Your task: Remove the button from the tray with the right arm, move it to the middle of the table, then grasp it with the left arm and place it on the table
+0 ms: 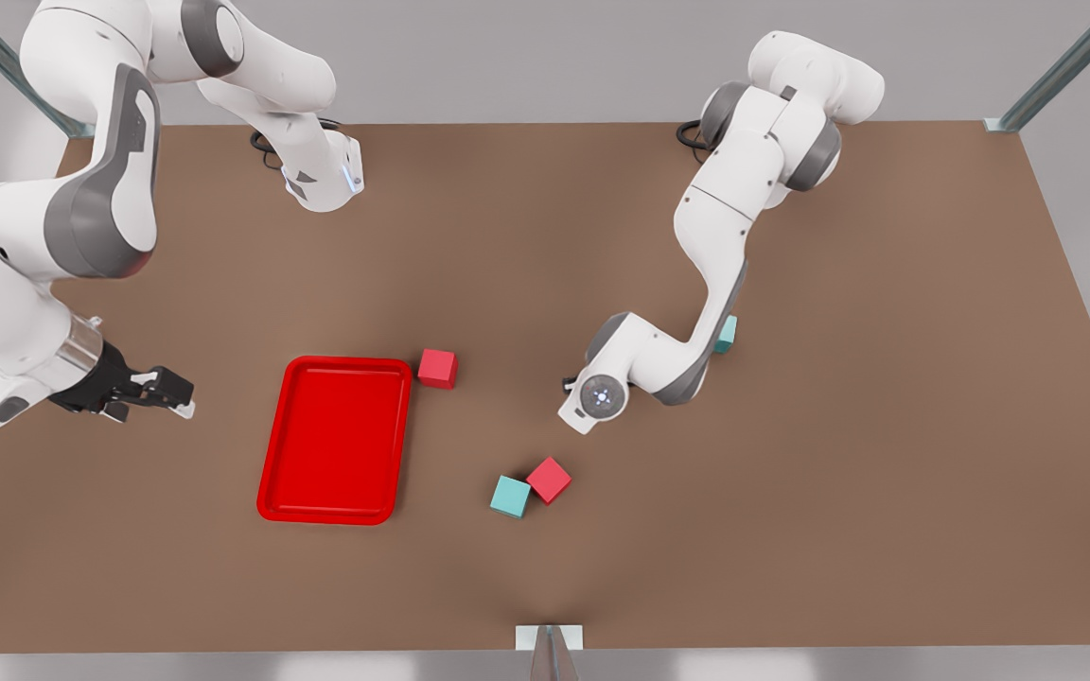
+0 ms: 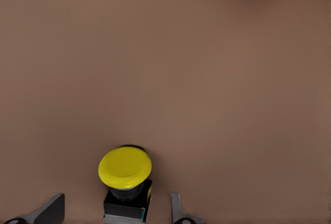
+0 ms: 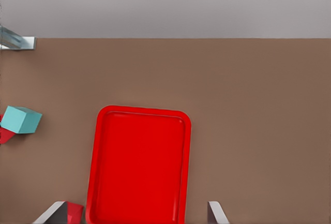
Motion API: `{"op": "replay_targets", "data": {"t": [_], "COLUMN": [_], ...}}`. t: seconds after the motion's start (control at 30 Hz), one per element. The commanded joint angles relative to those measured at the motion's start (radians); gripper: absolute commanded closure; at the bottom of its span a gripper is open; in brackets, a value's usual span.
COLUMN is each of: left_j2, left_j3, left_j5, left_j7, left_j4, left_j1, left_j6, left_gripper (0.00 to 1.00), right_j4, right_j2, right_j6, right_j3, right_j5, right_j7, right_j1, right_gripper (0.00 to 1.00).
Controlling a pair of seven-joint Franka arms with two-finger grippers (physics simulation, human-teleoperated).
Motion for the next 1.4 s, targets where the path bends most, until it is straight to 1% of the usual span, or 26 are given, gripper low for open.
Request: {"op": "replay_targets", "data": {"t": [0.0, 0.5, 0.57, 0.63, 0.67, 0.7, 0.8, 0.83, 0.87, 0.9, 1.13, 1.2, 1.23, 1.37], "left_j2": [-0.001, 0.009, 0.006, 0.008, 0.006, 0.008, 0.006, 0.005, 0.005, 0.003, -0.012, -0.034, -0.041, -0.103], "left_j3": [0.0, 0.0, 0.0, 0.0, 0.0, 0.0, 0.0, 0.0, 0.0, 0.0, 0.0, 0.0, 0.0, 0.004], "left_j5": [-0.001, 0.002, 0.002, 0.002, 0.002, 0.002, 0.002, 0.002, 0.002, 0.002, 0.002, 0.002, 0.004, 0.022], "left_j7": [-0.002, -0.008, -0.009, -0.011, -0.011, -0.011, -0.011, -0.011, -0.017, -0.023, -0.028, -0.046, -0.057, -0.094], "left_j4": [-0.001, -0.019, -0.019, -0.019, -0.019, -0.019, -0.021, -0.021, -0.021, -0.021, -0.018, -0.018, -0.015, -0.015], "left_j1": [-0.003, -0.015, -0.014, -0.014, -0.014, -0.012, -0.012, -0.01, -0.01, -0.01, -0.004, -0.001, 0.005, 0.039], "left_j6": [0.022, 0.033, 0.027, 0.027, 0.027, 0.025, 0.024, 0.024, 0.022, 0.022, -0.027, -0.045, -0.047, -0.058], "left_gripper": [0.0, 0.0, 0.08, 0.12, 0.2, 0.22, 0.37, 0.47, 0.54, 0.57, 0.57, 0.57, 0.59, 0.59], "right_j4": [0.002, 0.0, 0.002, 0.002, 0.002, 0.002, 0.0, 0.0, -0.001, -0.001, -0.004, -0.004, -0.004, -0.008], "right_j2": [-0.005, 0.0, 0.0, 0.0, -0.001, 0.0, 0.0, 0.0, 0.002, 0.003, 0.009, 0.011, 0.012, 0.028], "right_j6": [0.01, 0.013, 0.013, 0.014, 0.014, 0.014, 0.013, 0.013, 0.013, 0.013, 0.013, 0.013, 0.014, 0.028], "right_j3": [-0.002, 0.002, 0.002, 0.004, 0.004, 0.004, 0.002, 0.001, 0.001, 0.001, -0.01, -0.01, -0.012, -0.012], "right_j5": [-0.007, -0.007, -0.007, -0.006, -0.006, -0.006, -0.006, -0.006, -0.006, -0.007, -0.038, -0.045, -0.045, -0.061], "right_j7": [-0.059, -0.057, -0.057, -0.057, -0.057, -0.057, -0.059, -0.059, -0.059, -0.06, -0.069, -0.069, -0.074, -0.073], "right_j1": [0.026, 0.029, 0.029, 0.03, 0.03, 0.029, 0.027, 0.027, 0.027, 0.024, 0.015, 0.021, 0.012, 0.023], "right_gripper": [0.0, 0.0, 0.0, 0.0, 0.0, 0.0, 0.0, 0.0, 0.0, 0.0, 0.0, 0.0, 0.0, 0.0]}}
